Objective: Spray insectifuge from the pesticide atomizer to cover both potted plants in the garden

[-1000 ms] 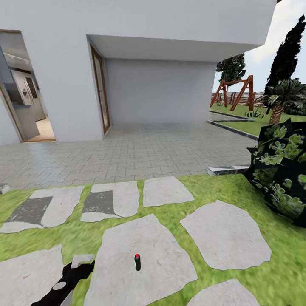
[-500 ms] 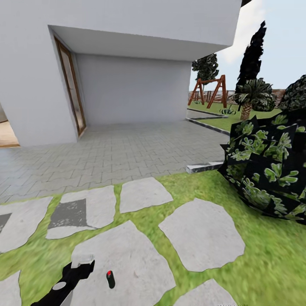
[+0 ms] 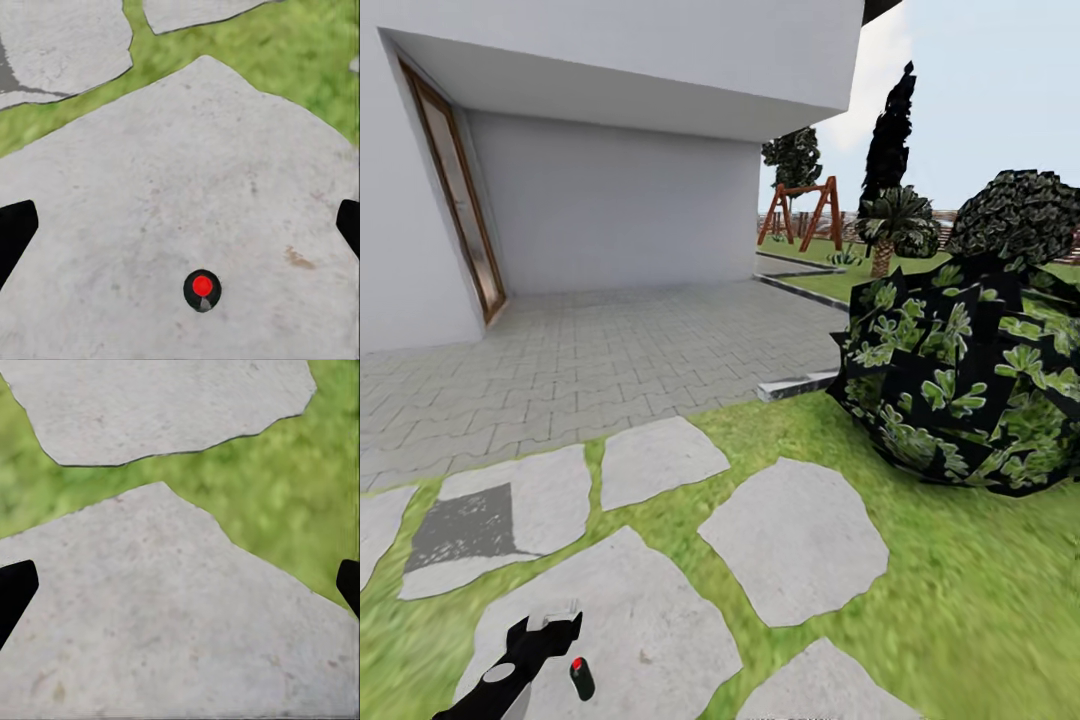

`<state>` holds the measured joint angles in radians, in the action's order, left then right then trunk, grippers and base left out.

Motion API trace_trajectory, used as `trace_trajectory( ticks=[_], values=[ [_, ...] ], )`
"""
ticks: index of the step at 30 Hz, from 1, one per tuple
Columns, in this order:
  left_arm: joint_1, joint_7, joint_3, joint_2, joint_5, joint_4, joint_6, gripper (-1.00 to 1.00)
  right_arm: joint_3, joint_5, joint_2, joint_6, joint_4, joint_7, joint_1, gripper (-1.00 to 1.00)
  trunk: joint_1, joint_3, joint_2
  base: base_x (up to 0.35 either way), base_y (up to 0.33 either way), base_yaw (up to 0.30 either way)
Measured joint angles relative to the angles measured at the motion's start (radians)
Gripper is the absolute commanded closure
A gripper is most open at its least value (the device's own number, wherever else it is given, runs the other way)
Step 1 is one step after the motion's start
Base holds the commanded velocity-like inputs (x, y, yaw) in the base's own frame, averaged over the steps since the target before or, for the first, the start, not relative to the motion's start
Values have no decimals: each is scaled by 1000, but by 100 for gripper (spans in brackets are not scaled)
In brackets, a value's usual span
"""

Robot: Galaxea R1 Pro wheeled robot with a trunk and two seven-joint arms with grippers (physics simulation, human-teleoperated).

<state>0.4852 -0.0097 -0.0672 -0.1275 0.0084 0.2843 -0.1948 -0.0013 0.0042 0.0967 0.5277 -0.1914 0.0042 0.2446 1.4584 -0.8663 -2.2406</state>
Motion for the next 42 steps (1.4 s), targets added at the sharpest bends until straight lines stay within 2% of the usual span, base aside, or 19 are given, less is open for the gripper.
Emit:
trace_trajectory(
  ticks=[12, 20, 35, 42],
  values=[
    [0, 1, 0, 0, 0, 0, 0, -100, 0, 0, 0, 0, 0, 0, 0, -100, -1, 0, 0, 145, 0, -276],
    [-1, 1, 0, 0, 0, 0, 0, -100, 0, 0, 0, 0, 0, 0, 0, -100, -1, 0, 0, 333, -16, -15],
    [-1, 1, 0, 0, 0, 0, 0, -100, 0, 0, 0, 0, 0, 0, 0, -100, -1, 0, 0, 288, -134, 0],
    [-1, 1, -2, 0, 0, 0, -1, -100, 0, 0, 0, 0, 0, 0, 0, -100, 0, 0, 0, 92, -29, 0]
  ],
)
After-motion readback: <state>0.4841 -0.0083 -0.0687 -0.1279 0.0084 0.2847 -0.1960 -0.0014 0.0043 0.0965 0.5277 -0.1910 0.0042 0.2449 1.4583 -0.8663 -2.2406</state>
